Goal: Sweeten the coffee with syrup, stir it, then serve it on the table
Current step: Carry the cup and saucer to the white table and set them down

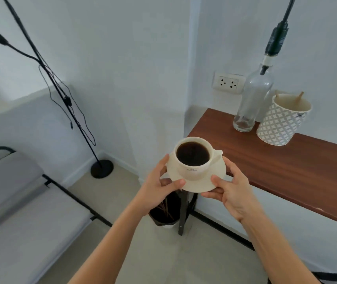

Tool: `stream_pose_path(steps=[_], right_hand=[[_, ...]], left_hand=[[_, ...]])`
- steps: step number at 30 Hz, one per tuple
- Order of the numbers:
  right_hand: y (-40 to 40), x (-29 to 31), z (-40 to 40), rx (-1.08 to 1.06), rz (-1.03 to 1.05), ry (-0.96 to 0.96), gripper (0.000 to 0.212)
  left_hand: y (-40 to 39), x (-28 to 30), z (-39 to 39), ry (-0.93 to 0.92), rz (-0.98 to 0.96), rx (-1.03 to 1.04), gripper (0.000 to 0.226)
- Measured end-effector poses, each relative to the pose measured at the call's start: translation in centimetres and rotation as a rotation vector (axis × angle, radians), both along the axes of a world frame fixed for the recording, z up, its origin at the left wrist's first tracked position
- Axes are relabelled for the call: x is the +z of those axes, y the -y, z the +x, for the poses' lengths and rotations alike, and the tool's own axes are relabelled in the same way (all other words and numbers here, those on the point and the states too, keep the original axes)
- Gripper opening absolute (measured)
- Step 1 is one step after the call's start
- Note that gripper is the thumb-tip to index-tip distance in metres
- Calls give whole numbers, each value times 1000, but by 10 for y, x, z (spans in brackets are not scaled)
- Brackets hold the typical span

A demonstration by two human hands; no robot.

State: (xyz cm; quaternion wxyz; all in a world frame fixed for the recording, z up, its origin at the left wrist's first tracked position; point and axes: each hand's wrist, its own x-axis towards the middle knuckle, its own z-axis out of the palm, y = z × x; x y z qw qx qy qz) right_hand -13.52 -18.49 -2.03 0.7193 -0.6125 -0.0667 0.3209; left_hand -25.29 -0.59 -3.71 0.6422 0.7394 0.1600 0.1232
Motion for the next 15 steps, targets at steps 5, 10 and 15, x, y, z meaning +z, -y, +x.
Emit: stream_pose_path(steps=[5, 10, 15], right_hand=[[-53, 12, -51, 201, 40, -23, 62], [-110, 17, -128, 367, 24, -11, 65], [-171, 16, -234, 536, 26, -5, 61]], left_hand=[[-35, 6, -80, -1, -69, 179, 83], [-63, 18, -182, 52, -33, 322, 66], [-93, 22, -307, 47, -1, 485, 61]])
